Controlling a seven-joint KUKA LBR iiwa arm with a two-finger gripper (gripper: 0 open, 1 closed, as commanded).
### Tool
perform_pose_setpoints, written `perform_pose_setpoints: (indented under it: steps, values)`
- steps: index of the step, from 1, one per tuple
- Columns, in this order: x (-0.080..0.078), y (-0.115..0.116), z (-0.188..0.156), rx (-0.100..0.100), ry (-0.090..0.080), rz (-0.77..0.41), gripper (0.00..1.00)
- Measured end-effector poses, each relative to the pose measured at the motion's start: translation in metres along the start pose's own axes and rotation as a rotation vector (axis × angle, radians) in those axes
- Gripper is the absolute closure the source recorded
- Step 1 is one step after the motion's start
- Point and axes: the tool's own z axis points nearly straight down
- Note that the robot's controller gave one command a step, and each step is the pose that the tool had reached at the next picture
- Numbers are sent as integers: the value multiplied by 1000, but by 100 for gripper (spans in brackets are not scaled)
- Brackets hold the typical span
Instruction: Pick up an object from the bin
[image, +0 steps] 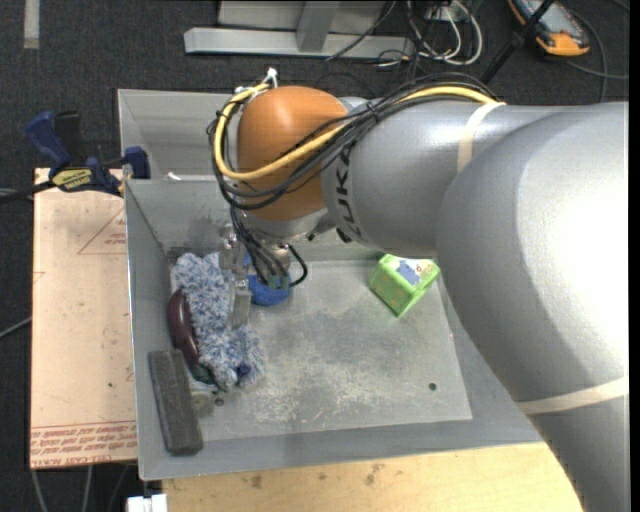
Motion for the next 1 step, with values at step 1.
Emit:
perform_pose_setpoints:
  steps: [1]
  values:
    - [9,18,33,1,-4,-308,0]
